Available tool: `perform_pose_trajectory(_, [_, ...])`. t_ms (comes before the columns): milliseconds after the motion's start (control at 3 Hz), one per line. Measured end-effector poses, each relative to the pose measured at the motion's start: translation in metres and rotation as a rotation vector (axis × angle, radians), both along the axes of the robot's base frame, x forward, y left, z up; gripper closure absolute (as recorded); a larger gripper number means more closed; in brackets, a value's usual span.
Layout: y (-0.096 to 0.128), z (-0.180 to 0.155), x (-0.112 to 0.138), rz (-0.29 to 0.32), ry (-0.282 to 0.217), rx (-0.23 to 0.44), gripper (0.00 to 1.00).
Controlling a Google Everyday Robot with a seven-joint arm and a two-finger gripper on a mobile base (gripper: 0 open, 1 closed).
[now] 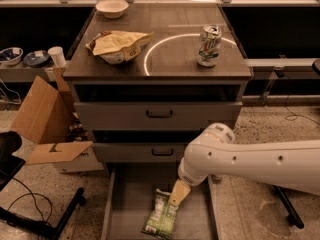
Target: Pick green jalapeno chip bag from bottom drawer and place on counter
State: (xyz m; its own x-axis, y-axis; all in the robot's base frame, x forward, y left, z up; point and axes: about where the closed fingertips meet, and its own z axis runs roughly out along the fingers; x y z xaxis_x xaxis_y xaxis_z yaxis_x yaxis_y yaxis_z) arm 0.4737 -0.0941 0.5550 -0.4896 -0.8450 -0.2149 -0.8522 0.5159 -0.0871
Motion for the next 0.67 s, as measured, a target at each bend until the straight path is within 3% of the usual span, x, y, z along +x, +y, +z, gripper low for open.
perform_pose_trajectory(333, [0.031,-0.076,0.030,-0.015,-0.017,0.061,0.00])
perform_pose_trajectory(667, [0.046,-0.131,0.056,-0.057,-0.041,0.128,0.00])
